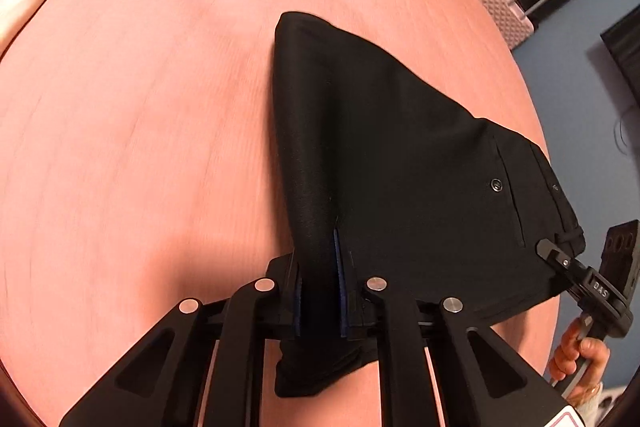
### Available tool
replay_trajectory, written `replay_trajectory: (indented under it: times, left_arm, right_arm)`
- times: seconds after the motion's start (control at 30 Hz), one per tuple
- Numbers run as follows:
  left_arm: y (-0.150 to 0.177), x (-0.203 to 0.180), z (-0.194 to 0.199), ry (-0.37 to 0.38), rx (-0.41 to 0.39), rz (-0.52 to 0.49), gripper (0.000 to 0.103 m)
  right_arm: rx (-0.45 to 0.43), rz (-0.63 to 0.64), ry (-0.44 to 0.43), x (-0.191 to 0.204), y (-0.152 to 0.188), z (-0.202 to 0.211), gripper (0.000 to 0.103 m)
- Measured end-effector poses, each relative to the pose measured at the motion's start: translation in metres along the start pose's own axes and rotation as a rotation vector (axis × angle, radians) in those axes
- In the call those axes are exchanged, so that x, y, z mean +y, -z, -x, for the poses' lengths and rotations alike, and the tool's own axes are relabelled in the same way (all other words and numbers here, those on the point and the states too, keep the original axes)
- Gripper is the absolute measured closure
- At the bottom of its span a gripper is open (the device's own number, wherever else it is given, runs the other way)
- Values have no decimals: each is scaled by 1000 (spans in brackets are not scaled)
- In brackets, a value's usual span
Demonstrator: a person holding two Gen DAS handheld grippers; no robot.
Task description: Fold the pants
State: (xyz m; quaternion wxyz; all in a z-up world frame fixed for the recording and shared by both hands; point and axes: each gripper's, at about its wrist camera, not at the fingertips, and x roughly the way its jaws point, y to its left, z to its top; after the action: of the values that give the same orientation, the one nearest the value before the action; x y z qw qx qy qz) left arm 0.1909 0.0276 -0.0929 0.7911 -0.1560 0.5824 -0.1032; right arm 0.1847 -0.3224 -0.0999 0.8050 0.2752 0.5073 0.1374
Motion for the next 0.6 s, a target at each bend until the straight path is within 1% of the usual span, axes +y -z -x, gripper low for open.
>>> replay_trajectory:
  times: [0.03, 0.1, 0.17, 0.2, 0.3, 0.33, 0.43, 0.53, 0.57, 0.6]
  left_arm:
    - [21, 1, 6, -3, 5, -2, 92]
    - [49, 6, 14, 2, 13, 13, 92]
    - [67, 11, 21, -1, 15, 20, 91]
    - [77, 10, 23, -16, 10, 7, 91]
    - [87, 8, 28, -45, -1, -11, 91]
    - [90, 6, 29, -65, -5, -24, 91]
    - [95, 0, 34, -97, -12, -43, 91]
    - [103, 1, 36, -103, -2, -62, 90]
    - [105, 0, 32, -105, 4, -61, 90]
    - [107, 1, 28, -115, 7, -63, 89]
  right_arm:
    - [9, -19, 1, -5, 17, 5, 82]
    - [21, -37, 1, -12, 42, 14, 82]
    - [22, -59, 0, -19, 66, 22, 82]
    - [27, -74, -6, -23, 71, 23, 82]
    - [21, -69, 9, -26, 80, 31, 82]
    - [19, -66, 20, -25, 82, 32, 82]
    - [19, -69, 13, -19, 86, 38, 82]
    - [42, -65, 27, -21, 95, 36, 82]
    - [47, -62, 33, -26, 101, 34, 80]
    - [45, -63, 39, -31, 103, 31, 75]
